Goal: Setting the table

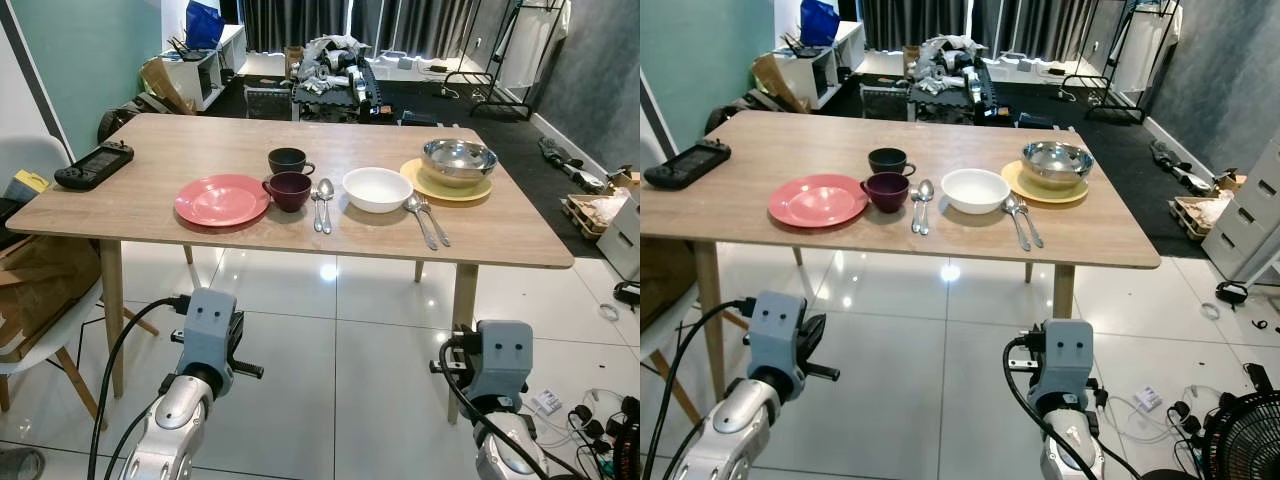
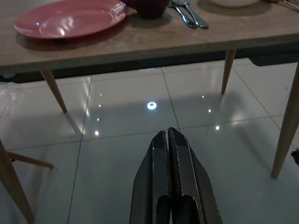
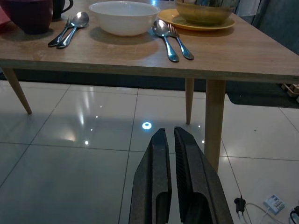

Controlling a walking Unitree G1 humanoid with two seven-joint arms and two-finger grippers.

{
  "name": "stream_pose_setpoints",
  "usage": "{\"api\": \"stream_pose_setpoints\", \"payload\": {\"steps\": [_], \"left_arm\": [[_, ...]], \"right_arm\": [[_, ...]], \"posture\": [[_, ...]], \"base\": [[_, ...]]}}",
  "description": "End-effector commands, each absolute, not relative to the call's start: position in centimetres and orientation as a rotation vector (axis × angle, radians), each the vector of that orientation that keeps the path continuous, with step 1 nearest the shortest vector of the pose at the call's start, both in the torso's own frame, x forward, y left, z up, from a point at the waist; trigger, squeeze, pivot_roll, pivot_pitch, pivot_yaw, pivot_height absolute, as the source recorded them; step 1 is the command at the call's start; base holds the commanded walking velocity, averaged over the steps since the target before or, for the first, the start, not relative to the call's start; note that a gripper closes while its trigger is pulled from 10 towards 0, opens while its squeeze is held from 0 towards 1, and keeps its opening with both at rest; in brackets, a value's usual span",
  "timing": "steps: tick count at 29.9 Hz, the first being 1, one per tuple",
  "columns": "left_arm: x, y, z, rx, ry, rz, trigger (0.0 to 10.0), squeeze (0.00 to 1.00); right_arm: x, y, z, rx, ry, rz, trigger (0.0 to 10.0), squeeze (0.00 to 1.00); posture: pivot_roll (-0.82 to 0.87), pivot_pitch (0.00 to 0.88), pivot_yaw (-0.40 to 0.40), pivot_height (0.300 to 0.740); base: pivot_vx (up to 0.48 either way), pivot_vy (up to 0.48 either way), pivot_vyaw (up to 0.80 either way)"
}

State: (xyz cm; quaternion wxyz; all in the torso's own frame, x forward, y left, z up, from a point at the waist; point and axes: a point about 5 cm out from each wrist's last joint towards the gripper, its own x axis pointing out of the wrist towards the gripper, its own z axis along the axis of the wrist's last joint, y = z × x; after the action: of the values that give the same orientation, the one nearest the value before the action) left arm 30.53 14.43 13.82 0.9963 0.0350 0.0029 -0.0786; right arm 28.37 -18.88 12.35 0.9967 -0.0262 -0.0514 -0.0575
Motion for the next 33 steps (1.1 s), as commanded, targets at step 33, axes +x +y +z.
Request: {"api": "stream_pose_setpoints", "payload": {"steps": [33], "left_arm": [[31.5, 16.2, 15.5, 0.091, -0.054, -0.064, 10.0, 0.0]], "right_arm": [[29.1, -19.6, 13.7, -0.059, -0.131, -0.143, 10.0, 0.0]], "posture": [[0.1, 0.064, 0.064, 0.74]], "base": [[0.028, 0.0, 0.0]]}}
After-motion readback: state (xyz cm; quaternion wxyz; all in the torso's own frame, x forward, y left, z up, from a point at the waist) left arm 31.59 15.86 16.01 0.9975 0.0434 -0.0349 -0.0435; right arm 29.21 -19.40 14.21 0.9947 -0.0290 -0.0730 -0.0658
